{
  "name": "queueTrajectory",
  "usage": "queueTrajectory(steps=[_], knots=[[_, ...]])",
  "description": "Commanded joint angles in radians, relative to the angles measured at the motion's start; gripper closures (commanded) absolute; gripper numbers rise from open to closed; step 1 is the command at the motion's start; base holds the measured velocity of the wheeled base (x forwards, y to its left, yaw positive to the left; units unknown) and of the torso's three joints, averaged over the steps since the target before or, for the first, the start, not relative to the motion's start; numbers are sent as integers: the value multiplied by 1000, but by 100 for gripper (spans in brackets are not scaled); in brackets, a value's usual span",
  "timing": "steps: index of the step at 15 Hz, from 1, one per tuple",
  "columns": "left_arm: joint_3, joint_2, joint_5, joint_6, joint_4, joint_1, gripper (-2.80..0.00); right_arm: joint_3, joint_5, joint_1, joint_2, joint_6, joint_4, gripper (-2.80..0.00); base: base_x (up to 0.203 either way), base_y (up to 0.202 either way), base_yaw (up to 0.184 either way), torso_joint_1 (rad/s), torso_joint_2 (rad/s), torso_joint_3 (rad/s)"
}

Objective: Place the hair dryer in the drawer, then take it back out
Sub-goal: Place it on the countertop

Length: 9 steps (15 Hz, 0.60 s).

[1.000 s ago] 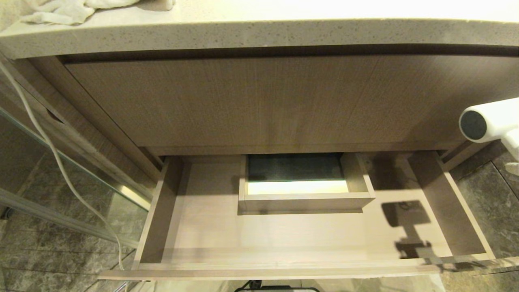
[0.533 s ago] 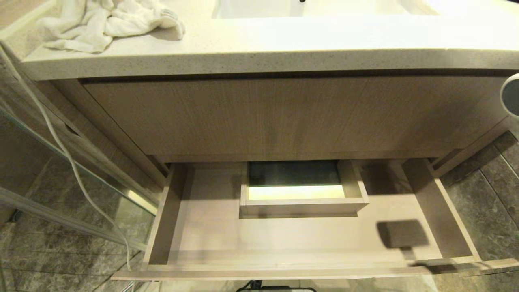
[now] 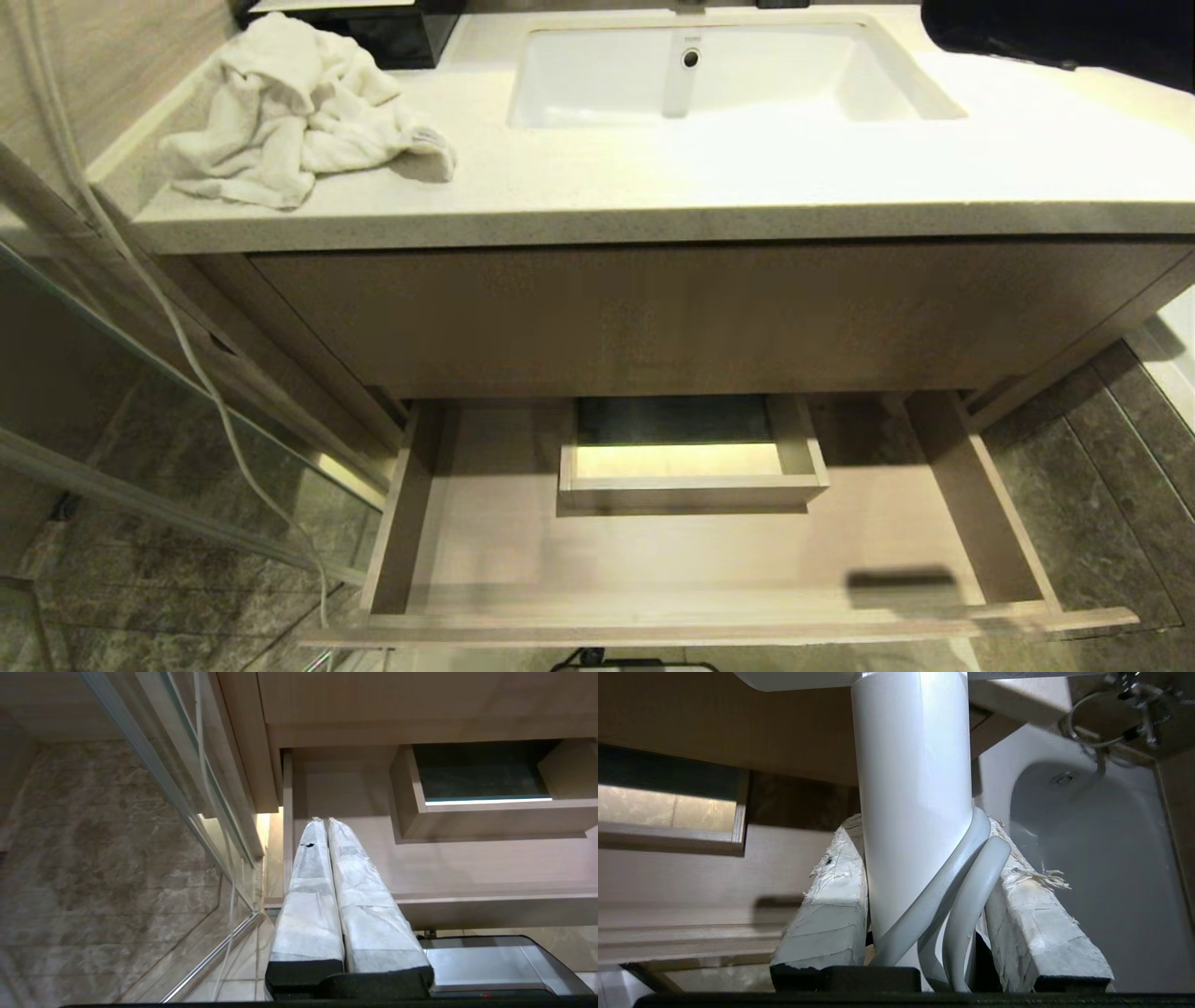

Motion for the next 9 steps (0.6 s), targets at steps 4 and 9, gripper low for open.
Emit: queueTrajectory(steps=[4, 9], knots=[[2, 1, 0, 0, 0, 0, 0, -160, 1, 8, 197, 4, -5, 0, 0, 0, 0, 317, -535, -242], [0, 1, 0, 0, 0, 0, 0, -327, -1, 16, 352, 6, 3, 0, 0, 0, 0, 306, -563, -262]])
